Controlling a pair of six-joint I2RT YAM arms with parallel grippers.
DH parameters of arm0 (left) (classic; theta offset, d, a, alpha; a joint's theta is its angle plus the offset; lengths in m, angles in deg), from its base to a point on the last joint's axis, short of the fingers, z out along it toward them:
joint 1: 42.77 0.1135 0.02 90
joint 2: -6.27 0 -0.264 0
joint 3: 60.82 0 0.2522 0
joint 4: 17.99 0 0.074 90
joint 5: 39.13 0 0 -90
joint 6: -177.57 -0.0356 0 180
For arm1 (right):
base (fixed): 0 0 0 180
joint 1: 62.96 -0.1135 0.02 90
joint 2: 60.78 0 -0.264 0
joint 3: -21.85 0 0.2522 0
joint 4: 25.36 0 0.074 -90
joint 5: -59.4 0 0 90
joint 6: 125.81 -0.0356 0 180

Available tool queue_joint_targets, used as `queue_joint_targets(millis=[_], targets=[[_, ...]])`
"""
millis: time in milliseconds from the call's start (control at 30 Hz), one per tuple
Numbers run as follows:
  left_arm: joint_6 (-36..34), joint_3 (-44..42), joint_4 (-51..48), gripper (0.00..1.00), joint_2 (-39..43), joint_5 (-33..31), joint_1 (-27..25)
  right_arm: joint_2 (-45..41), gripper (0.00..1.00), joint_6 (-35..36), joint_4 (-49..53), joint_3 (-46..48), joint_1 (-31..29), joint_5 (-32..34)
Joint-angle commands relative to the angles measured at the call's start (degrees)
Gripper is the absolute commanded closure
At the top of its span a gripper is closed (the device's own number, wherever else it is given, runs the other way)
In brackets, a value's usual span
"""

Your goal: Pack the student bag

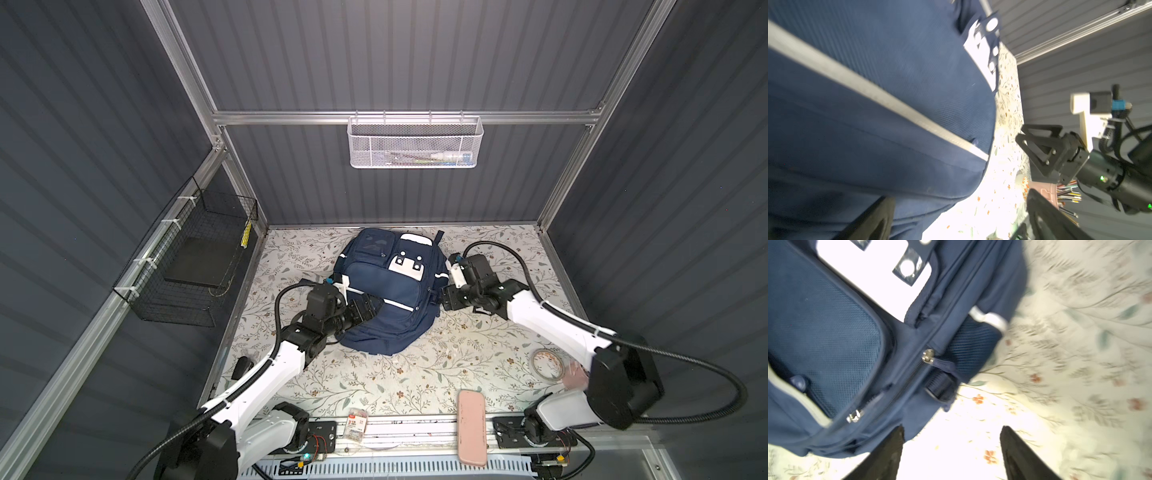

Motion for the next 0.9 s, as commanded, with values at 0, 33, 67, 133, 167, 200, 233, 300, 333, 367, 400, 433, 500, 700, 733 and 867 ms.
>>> queue_joint_targets(millis=[0,33,67,133,167,200,233,300,333,367,400,433,500,700,733,867], targets=[[-18.5,2.6,-4.1,0.00,3.6,-17.2,0.3,-6.2,0.11,2.6,-9.1,5.3,3.8,11.9],[-23.8,0.9,-0.5,0.00,3.4,-21.3,0.5,-7.4,0.07,1.9,-11.6,7.3,6.6,14.0],[-28.1,-0.3,2.3,0.00,2.7,-25.1,0.6,-8.0,0.07,1.6,-14.3,9.2,9.6,14.2],[-32.8,-2.6,8.5,0.00,-0.7,-34.7,0.7,-7.6,0.06,0.7,-20.3,12.8,17.0,9.8],[-34.6,-3.5,11.7,0.00,-2.7,-37.6,1.0,-6.9,0.06,1.0,-21.9,13.4,19.6,7.6],[-36.7,-4.6,15.6,0.00,-5.5,-38.9,1.7,-5.9,0.06,1.9,-23.5,13.8,21.7,6.8],[-38.5,-5.4,19.5,0.00,-8.8,-39.1,2.8,-5.0,0.06,3.6,-25.1,14.2,22.9,6.9],[-40.1,-4.4,22.2,0.00,-14.6,-39.5,5.7,-4.1,0.05,7.2,-29.6,16.5,23.9,9.2],[-40.5,-3.7,22.5,0.00,-16.7,-39.8,7.2,-3.9,0.05,8.6,-33.0,18.3,24.4,9.5],[-41.5,-3.5,24.1,0.00,-19.2,-39.4,9.0,-3.8,0.05,9.6,-37.6,21.0,25.3,9.0],[-42.6,-4.4,27.5,0.00,-21.6,-38.8,10.9,-4.0,0.05,10.1,-41.8,23.7,26.0,8.9],[-43.8,-5.8,32.1,0.00,-23.4,-37.8,12.4,-4.2,0.05,10.3,-46.4,26.1,26.7,8.4],[-44.8,-8.7,41.9,0.00,-27.8,-35.1,15.3,-4.0,0.05,9.8,-58.5,32.6,28.4,5.8],[-44.4,-7.6,47.5,0.00,-35.0,-28.0,20.1,5.0,0.03,8.8,-80.8,39.5,30.6,0.6],[-43.4,-8.9,51.1,0.00,-36.4,-26.0,21.4,3.5,0.02,8.7,-76.6,38.5,30.6,0.3],[-43.4,-9.6,54.2,0.00,-38.5,-20.9,23.4,3.4,0.01,7.5,-72.7,36.6,31.7,-0.9]])
